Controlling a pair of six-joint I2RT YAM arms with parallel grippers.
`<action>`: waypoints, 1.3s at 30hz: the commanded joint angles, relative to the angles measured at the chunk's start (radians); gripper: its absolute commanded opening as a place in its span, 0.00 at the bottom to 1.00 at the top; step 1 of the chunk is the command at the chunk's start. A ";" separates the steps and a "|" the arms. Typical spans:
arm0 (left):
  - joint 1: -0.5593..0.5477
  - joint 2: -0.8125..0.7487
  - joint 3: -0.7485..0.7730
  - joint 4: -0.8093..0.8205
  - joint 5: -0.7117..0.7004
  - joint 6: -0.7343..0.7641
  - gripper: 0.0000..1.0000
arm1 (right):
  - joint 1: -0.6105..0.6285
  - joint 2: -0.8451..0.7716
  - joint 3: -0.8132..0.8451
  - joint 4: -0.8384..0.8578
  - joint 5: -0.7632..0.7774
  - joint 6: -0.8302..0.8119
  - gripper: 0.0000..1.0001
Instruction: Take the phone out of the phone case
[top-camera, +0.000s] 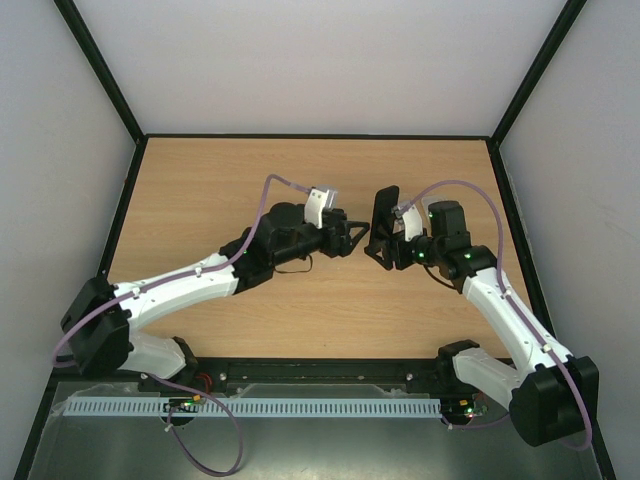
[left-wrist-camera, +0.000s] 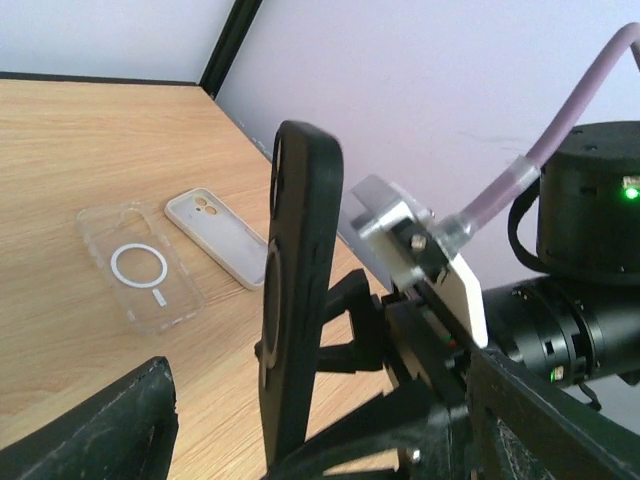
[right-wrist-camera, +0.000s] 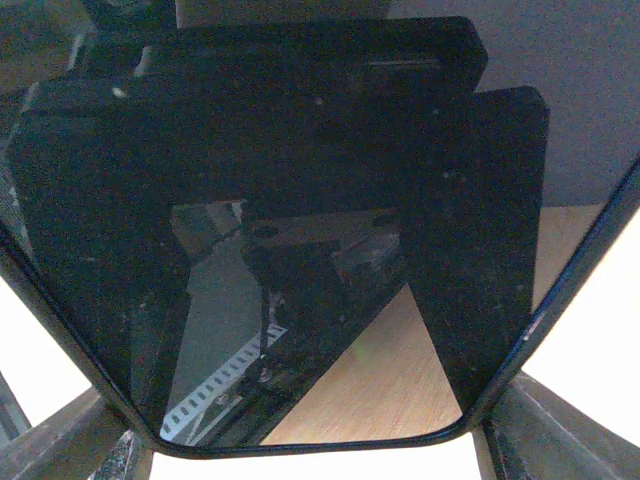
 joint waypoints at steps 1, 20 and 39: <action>-0.008 0.088 0.129 -0.100 -0.018 0.027 0.77 | -0.002 -0.026 0.039 0.006 0.017 -0.036 0.45; -0.006 0.319 0.397 -0.270 0.004 0.008 0.10 | -0.002 -0.131 0.002 -0.011 0.104 -0.076 0.46; 0.243 -0.019 0.039 -0.150 0.636 0.192 0.03 | -0.002 -0.196 0.082 -0.225 -0.201 -0.389 0.98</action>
